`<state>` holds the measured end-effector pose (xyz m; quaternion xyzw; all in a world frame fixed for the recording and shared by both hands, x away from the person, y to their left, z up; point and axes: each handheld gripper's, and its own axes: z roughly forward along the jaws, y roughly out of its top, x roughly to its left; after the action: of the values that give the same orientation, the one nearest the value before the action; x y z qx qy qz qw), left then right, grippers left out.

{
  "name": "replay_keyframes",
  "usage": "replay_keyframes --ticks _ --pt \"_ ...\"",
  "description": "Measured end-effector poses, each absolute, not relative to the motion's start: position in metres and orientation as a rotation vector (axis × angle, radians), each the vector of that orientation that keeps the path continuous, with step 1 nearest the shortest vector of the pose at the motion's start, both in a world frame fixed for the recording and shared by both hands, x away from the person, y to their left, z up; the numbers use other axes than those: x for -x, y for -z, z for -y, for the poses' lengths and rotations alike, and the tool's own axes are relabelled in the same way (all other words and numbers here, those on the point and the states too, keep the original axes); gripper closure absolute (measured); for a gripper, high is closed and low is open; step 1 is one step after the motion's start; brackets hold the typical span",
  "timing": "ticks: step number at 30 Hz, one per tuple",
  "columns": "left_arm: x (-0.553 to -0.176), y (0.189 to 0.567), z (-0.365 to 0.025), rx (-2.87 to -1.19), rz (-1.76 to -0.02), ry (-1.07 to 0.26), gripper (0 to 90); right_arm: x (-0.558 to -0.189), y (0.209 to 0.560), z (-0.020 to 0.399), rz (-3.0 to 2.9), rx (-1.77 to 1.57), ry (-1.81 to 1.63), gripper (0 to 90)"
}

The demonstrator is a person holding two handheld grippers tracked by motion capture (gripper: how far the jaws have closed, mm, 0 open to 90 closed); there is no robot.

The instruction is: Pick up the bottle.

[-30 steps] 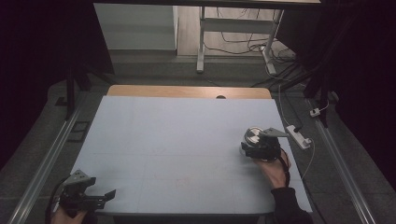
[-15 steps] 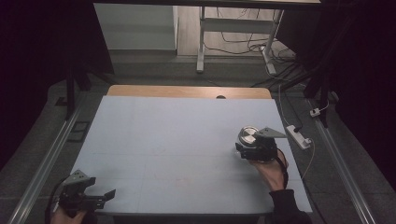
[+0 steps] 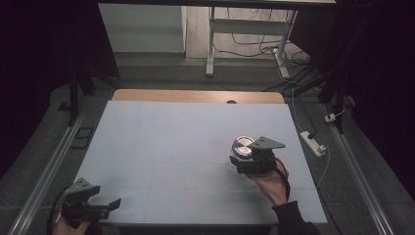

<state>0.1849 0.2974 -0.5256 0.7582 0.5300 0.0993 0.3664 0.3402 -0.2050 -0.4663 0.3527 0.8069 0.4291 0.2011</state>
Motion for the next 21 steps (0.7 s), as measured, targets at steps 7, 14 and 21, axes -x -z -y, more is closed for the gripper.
replay_keyframes --ticks 7,14,21 --pt "-0.185 0.526 -0.298 -1.946 -1.362 -0.252 2.8 -0.332 0.466 0.184 -2.299 -0.938 -1.229 14.1" --pt "-0.185 0.526 -0.298 -1.944 -1.363 -0.248 2.8 -0.325 0.468 0.167 -2.337 -0.890 -1.241 14.1" --pt "-0.185 0.526 -0.299 -1.936 -1.363 -0.238 2.9 -0.318 0.469 0.148 -2.382 -0.841 -1.255 14.2"
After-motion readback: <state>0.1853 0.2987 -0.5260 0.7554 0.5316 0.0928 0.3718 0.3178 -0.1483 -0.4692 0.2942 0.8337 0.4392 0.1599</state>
